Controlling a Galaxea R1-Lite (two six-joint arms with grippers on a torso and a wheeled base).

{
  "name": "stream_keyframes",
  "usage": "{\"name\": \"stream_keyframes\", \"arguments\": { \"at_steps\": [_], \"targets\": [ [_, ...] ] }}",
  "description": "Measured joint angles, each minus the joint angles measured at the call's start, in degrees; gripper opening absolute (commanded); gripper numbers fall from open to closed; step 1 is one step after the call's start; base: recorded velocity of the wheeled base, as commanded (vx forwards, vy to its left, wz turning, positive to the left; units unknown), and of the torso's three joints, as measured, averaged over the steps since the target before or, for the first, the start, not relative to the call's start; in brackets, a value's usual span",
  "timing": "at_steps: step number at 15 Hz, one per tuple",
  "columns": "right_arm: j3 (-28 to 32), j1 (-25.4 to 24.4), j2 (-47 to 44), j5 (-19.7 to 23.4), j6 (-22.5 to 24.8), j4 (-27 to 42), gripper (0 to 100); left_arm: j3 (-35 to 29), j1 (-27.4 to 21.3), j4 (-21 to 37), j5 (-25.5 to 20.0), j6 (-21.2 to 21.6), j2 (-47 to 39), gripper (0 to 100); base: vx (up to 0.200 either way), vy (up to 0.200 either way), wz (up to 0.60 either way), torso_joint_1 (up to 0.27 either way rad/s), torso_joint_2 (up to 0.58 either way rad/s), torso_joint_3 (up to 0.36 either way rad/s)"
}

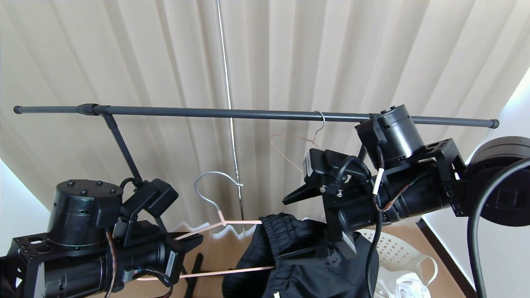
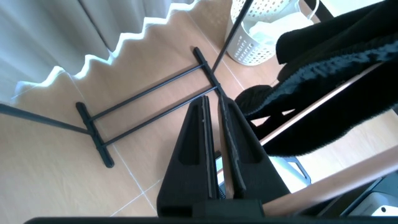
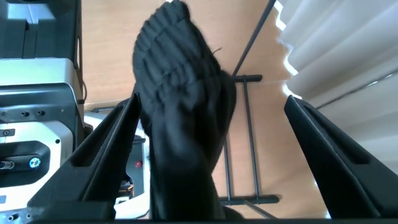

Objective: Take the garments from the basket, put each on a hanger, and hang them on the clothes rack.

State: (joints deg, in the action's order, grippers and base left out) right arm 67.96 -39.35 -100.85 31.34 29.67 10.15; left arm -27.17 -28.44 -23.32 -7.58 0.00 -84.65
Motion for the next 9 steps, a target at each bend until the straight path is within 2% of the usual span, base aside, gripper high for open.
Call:
{"name": "stream_keyframes", "arguments": {
  "at_steps": [4,5,9],
  "targets": [
    [0.50,-0.17,-1.05,-0.04,0.00,0.02,100,-0.13,-0.91,0.00,0.22,0.00,0.00,0,0.000,0.000,0.00,0.000,0.00,0.000],
    [0.56,-0.17,-1.24,-0.06,0.00,-0.09,0,-0.16,-1.00,0.00,0.22,0.00,0.00,0,0.000,0.000,0.00,0.000,0.00,0.000],
    [0.56,-0.20,-1.63,-0.11,-0.09,-0.26,0,-0.44,-1.10,-0.02,0.26,-0.05,-0.02,0,0.000,0.000,0.00,0.000,0.00,0.000]
  ]
}}
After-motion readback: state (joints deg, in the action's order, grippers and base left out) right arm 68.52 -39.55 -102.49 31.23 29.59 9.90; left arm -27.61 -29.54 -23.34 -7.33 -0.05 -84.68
